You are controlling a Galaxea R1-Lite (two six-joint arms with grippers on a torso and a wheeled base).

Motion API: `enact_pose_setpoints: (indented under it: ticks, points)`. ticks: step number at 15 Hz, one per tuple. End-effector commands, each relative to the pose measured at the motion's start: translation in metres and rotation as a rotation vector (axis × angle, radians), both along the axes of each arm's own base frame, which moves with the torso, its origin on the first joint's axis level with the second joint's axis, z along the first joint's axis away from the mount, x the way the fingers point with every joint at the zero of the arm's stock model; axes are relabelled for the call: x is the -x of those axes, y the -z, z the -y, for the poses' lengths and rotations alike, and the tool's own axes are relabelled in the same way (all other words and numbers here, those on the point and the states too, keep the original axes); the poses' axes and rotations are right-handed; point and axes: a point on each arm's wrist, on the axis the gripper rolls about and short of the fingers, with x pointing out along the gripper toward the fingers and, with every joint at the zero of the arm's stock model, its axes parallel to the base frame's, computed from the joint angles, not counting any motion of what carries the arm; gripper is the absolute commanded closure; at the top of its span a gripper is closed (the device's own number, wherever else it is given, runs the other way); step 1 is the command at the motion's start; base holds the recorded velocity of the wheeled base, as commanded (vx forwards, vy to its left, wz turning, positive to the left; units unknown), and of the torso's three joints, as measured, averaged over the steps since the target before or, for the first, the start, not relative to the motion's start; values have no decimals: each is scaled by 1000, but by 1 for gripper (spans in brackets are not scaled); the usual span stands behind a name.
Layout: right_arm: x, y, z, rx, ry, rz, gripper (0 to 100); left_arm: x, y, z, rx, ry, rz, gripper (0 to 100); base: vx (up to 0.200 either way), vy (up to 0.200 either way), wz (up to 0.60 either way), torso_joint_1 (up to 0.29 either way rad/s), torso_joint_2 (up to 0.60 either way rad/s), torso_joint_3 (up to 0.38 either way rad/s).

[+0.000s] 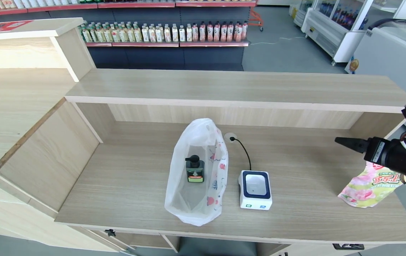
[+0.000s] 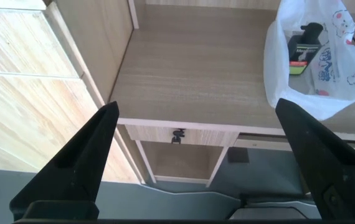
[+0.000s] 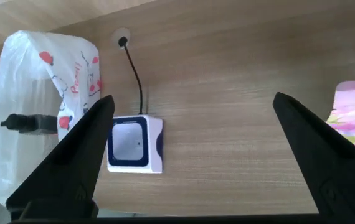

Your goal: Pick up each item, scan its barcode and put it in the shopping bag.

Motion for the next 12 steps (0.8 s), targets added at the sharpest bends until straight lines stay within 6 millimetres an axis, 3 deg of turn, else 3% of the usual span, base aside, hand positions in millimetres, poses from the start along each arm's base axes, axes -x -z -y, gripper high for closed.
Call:
enact_pose_setpoints:
  ticks: [1, 5, 8, 12]
  points:
    - [0, -2, 1, -47, 27, 3, 0, 0, 0, 0, 0, 0, 0, 0, 0, -200, 0, 7, 2, 2]
    - [11, -14, -2, -125, 27, 20, 0, 0, 0, 0, 4, -1, 0, 0, 0, -200, 0, 2, 2, 1]
    - [5, -25, -5, -193, 20, 19, 0, 0, 0, 0, 4, -1, 0, 0, 0, -200, 0, 5, 1, 2]
    - [18, -45, -7, -389, 108, -129, 0, 0, 0, 0, 7, -1, 0, 0, 0, -200, 0, 5, 5, 0]
